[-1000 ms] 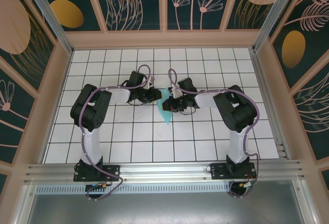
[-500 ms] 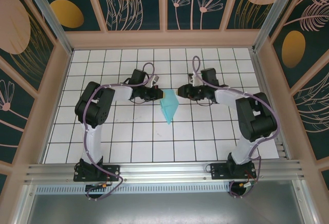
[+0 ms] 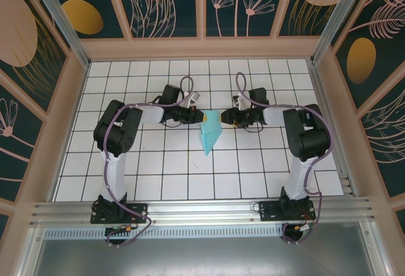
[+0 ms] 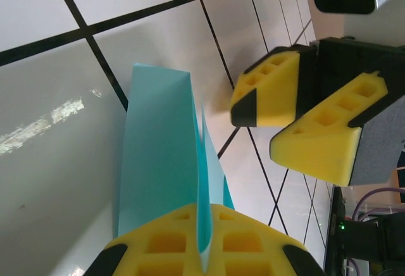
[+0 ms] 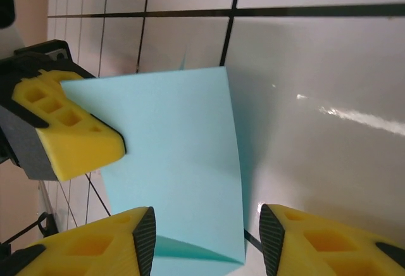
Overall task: Fold a paper plane with a square sheet of paper (fold left side to right side)
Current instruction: Press the paper at the center of the table.
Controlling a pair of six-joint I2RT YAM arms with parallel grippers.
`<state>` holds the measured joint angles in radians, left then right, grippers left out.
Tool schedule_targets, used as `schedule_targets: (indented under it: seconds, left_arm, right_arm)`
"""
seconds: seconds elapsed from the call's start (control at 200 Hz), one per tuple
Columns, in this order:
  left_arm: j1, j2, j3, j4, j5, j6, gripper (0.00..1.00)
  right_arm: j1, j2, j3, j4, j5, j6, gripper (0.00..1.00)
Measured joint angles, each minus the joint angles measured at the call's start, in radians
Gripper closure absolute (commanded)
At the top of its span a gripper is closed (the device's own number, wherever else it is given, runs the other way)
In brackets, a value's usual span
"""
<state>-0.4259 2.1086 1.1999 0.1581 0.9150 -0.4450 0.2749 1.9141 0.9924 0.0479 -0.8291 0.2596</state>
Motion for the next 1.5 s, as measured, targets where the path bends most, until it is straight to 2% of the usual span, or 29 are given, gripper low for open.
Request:
schedule_targets:
  seconds: [0.29, 0.39, 0.555, 0.701, 0.751, 0.856, 0.961, 1.296, 1.496]
  left_arm:
    - [0.0, 0.0, -0.008, 0.026, 0.029, 0.001, 0.98]
    - [0.0, 0.0, -0.014, 0.027, 0.032, 0.005, 0.98]
    - [0.0, 0.0, -0.016, 0.033, 0.037, 0.005, 0.95]
    - [0.0, 0.0, -0.016, 0.033, 0.038, 0.008, 0.95]
    - [0.0, 0.0, -0.016, 0.032, 0.038, 0.011, 0.95]
    - [0.0, 0.0, -0.016, 0.032, 0.038, 0.016, 0.95]
    - [0.0, 0.0, -0.016, 0.032, 0.038, 0.021, 0.95]
    - [0.0, 0.0, -0.022, 0.033, 0.038, 0.024, 0.96]
    - [0.0, 0.0, -0.026, 0.033, 0.038, 0.026, 0.96]
  right_arm:
    - [0.003, 0.082, 0.058, 0.047, -0.072, -0.021, 0.5]
    - [0.007, 0.093, 0.069, 0.054, -0.096, -0.028, 0.57]
    - [0.016, 0.1, 0.07, 0.061, -0.116, -0.044, 0.75]
    - [0.016, 0.099, 0.064, 0.063, -0.115, -0.046, 0.76]
    - [0.015, 0.099, 0.055, 0.069, -0.115, -0.046, 0.75]
    - [0.012, 0.099, 0.032, 0.077, -0.115, -0.044, 0.62]
    - [0.009, 0.096, 0.026, 0.092, -0.137, -0.043, 0.55]
    - [0.003, 0.077, -0.018, 0.156, -0.159, -0.035, 0.5]
    - [-0.033, 0.039, -0.079, 0.181, -0.166, -0.007, 0.5]
